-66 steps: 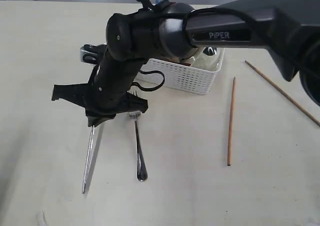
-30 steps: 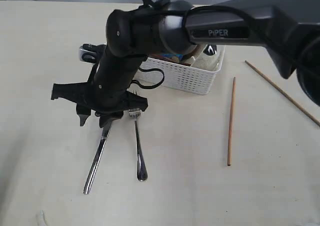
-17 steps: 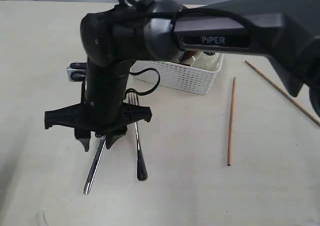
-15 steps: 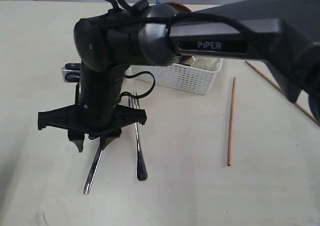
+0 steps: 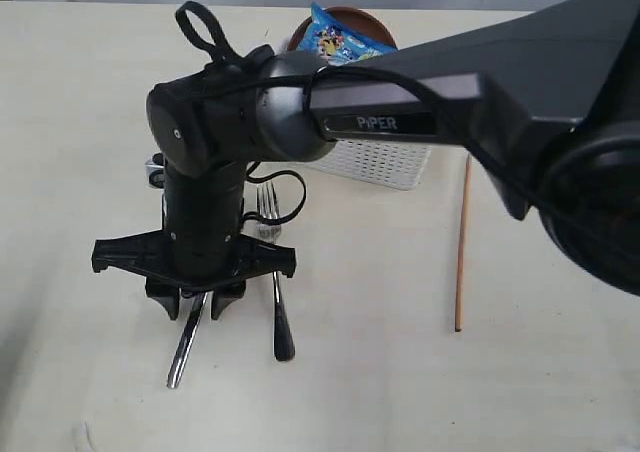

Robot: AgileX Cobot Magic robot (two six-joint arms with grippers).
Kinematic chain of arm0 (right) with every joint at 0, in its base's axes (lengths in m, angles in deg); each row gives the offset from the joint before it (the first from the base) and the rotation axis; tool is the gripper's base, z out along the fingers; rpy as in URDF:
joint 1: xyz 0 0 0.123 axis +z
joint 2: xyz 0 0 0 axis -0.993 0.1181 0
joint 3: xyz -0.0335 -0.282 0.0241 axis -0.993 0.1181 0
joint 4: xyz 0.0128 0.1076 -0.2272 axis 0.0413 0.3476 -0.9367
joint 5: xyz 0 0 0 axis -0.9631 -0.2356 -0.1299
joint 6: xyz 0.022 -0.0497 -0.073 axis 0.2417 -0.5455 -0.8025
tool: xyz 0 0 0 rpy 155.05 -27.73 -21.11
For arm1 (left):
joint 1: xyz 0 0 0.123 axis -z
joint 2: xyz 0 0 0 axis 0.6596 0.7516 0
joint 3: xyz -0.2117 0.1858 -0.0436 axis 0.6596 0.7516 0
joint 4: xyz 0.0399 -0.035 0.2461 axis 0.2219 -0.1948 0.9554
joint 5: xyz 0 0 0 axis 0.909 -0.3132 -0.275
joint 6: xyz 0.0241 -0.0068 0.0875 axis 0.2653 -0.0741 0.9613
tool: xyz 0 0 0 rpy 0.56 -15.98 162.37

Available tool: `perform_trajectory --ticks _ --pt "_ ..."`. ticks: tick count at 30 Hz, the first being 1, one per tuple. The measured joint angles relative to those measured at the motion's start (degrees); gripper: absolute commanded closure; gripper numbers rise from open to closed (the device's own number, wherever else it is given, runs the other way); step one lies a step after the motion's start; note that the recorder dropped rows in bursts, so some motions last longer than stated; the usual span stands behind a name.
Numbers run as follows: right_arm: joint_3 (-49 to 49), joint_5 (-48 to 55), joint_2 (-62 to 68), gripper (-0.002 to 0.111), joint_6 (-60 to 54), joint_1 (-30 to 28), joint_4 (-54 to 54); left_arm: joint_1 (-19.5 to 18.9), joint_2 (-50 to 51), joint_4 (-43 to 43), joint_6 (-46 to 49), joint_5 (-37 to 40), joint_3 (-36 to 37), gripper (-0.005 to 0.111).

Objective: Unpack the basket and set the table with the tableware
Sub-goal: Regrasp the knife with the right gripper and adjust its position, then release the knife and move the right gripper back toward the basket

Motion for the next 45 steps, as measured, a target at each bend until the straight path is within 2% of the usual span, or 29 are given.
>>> perform_trajectory --ticks 7,9,14,23,34,45 --pt "-0.5 -0.1 0.9 0.071 0.5 0.0 0.1 0.0 0.0 0.0 0.0 0.0 0.0 0.107" --pt "-0.5 -0.1 0.9 0.078 0.5 0.0 0.1 0.0 0.0 0.0 0.0 0.0 0.0 0.107" --pt "-0.5 -0.5 1.1 0.108 0.2 0.0 0.1 0.0 0.0 0.0 0.0 0.0 0.0 0.107" --pt "-0.6 -3.5 1.1 0.109 0.1 0.0 0.8 0.0 0.0 0.0 0.0 0.0 0.0 0.107" --pt "-0.6 -7.0 1.6 0.109 2.0 0.0 6.5 0.0 0.0 0.0 0.0 0.0 0.0 0.107" --pt "-0.6 -7.9 -0.1 0.109 6.8 0.0 1.6 0.0 0.0 0.0 0.0 0.0 0.0 0.107"
